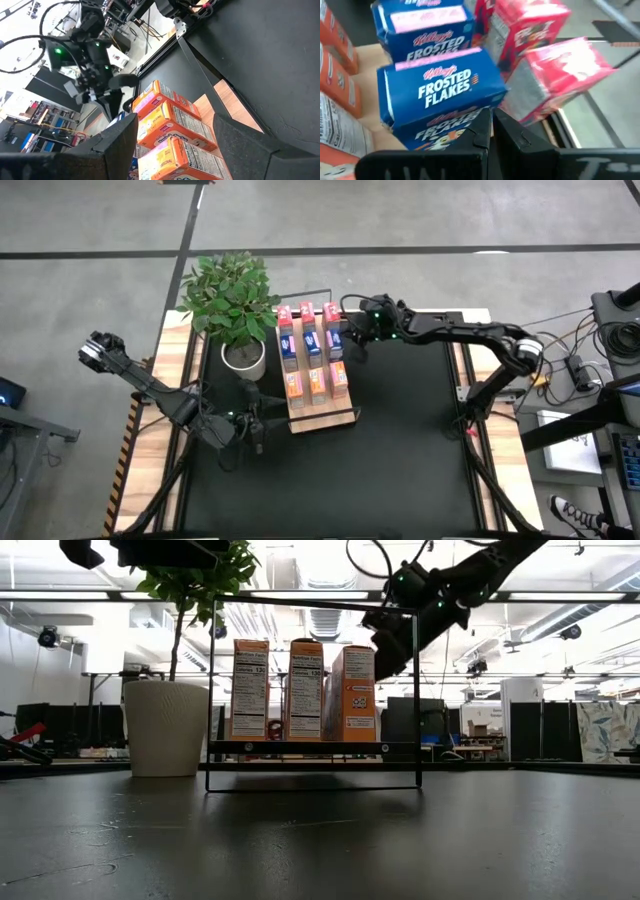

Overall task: Stack cereal on shelf
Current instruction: Put the blue cereal box on the shelf aligned with the other blue cereal boxes

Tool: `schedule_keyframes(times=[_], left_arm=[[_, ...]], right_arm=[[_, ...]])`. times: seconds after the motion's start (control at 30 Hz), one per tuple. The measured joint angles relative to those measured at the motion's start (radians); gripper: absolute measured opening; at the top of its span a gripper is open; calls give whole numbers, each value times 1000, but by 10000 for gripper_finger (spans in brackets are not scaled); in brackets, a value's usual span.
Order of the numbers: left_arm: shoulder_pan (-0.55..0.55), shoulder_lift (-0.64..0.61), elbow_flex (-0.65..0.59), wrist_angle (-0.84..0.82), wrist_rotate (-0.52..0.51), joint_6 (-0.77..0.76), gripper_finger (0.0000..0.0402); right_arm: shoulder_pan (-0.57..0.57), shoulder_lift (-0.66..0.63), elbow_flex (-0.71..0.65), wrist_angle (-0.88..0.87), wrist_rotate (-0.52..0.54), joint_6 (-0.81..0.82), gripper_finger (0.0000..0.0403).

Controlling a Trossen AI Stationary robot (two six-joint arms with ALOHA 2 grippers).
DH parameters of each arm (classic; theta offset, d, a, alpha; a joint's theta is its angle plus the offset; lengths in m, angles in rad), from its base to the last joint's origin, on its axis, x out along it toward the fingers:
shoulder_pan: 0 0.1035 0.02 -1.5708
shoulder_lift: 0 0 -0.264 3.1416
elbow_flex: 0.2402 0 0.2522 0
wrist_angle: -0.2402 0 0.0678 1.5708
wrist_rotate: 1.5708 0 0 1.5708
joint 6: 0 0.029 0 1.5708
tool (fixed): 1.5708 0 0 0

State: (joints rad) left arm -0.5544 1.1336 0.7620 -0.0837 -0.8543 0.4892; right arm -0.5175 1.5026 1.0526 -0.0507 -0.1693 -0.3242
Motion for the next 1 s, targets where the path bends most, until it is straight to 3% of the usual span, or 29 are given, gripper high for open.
schedule_keyframes(times=[0.27,0.53,1.0], left_arm=[[0,0,0,-3,0,0,241],[0,0,0,-1,0,-4,241],[0,0,0,-1,0,-4,241]], right_arm=[[28,-65,-1,57,3,27,8],[45,-18,-34,187,-49,29,8],[44,3,-38,183,-41,35,8]])
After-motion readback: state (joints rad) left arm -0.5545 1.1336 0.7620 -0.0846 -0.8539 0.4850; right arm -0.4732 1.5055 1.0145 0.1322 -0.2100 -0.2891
